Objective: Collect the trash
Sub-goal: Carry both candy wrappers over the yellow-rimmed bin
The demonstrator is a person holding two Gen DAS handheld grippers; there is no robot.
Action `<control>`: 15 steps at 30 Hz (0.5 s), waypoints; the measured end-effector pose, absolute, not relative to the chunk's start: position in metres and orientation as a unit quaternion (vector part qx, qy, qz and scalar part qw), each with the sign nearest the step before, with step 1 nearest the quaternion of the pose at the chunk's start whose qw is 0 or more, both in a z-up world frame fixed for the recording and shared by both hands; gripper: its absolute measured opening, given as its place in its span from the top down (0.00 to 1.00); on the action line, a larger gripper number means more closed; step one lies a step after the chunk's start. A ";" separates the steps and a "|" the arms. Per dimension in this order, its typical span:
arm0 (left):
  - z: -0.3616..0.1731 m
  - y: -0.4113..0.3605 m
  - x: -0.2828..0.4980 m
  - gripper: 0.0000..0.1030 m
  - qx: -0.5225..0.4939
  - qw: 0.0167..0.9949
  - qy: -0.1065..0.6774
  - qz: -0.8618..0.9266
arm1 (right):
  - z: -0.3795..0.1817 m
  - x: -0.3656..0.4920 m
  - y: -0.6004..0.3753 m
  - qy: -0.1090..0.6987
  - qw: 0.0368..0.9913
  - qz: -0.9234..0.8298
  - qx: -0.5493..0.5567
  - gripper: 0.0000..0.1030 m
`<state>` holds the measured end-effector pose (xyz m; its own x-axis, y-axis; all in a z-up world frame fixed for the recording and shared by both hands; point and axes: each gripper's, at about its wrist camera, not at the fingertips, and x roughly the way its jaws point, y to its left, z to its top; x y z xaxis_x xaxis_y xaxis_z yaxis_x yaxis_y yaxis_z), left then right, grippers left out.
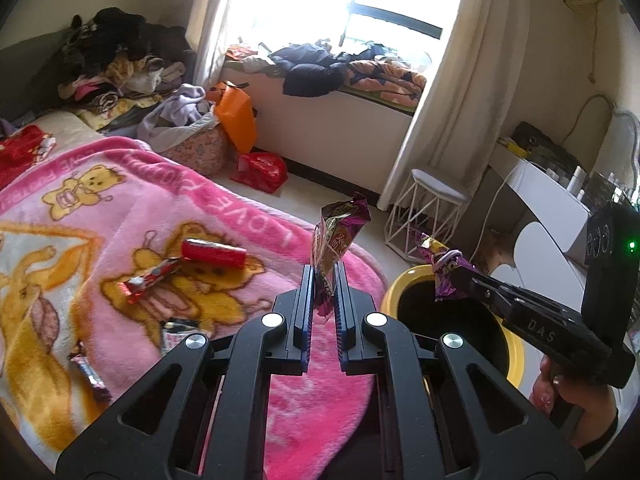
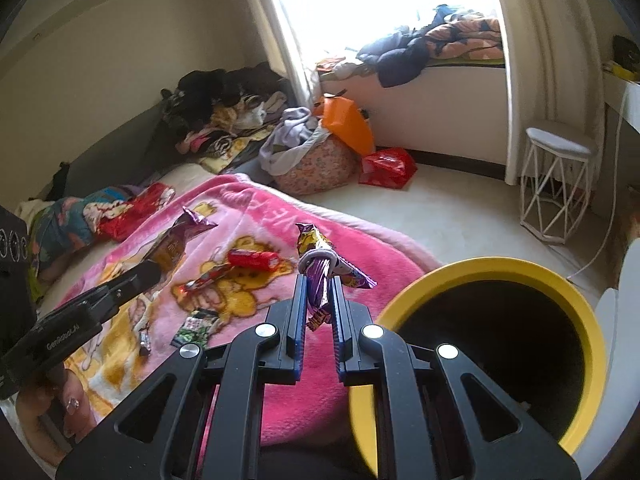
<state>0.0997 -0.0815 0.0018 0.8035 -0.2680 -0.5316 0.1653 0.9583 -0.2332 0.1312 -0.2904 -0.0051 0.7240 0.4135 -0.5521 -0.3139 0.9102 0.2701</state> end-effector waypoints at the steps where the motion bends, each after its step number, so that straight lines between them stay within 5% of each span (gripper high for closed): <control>1: 0.002 -0.084 0.100 0.94 -0.087 0.945 0.292 -0.117 | -0.004 0.131 -0.296 0.315 0.926 0.191 0.083 0.89; 15: 0.014 -0.161 0.113 0.94 -0.060 0.939 0.297 -0.165 | 0.012 0.123 -0.371 0.311 0.933 0.137 0.119 0.89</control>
